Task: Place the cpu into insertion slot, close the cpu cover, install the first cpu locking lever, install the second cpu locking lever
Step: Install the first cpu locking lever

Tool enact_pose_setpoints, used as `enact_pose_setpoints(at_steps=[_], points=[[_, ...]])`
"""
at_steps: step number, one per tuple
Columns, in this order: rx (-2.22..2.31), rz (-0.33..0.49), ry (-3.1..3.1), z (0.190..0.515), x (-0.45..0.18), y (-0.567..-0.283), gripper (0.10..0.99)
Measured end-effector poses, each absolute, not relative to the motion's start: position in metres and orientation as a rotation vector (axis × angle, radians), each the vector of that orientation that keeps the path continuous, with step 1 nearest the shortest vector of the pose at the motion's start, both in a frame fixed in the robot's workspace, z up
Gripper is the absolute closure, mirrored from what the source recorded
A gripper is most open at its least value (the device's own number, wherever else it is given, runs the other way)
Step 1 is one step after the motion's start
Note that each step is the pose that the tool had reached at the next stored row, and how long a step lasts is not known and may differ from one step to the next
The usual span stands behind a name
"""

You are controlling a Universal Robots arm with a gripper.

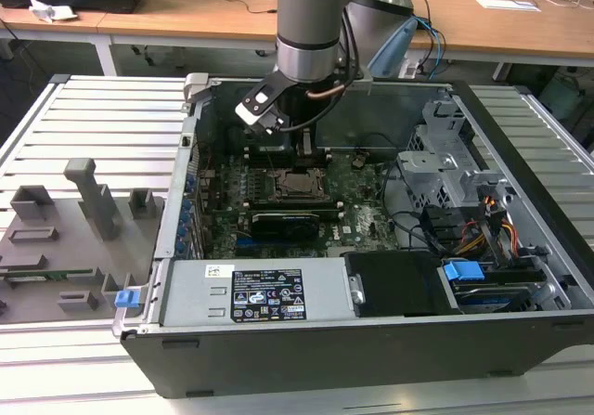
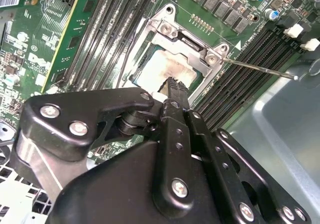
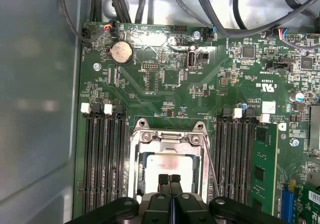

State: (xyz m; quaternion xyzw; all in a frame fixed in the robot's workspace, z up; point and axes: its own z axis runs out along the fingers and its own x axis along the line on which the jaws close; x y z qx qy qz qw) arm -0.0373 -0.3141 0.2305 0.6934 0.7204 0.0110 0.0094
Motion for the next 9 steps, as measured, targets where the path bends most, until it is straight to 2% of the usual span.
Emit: enact_pose_setpoints(at_steps=[9], points=[[2.166, 0.034, 2.249, 0.2349, -0.0373, -0.3141, 0.98]])
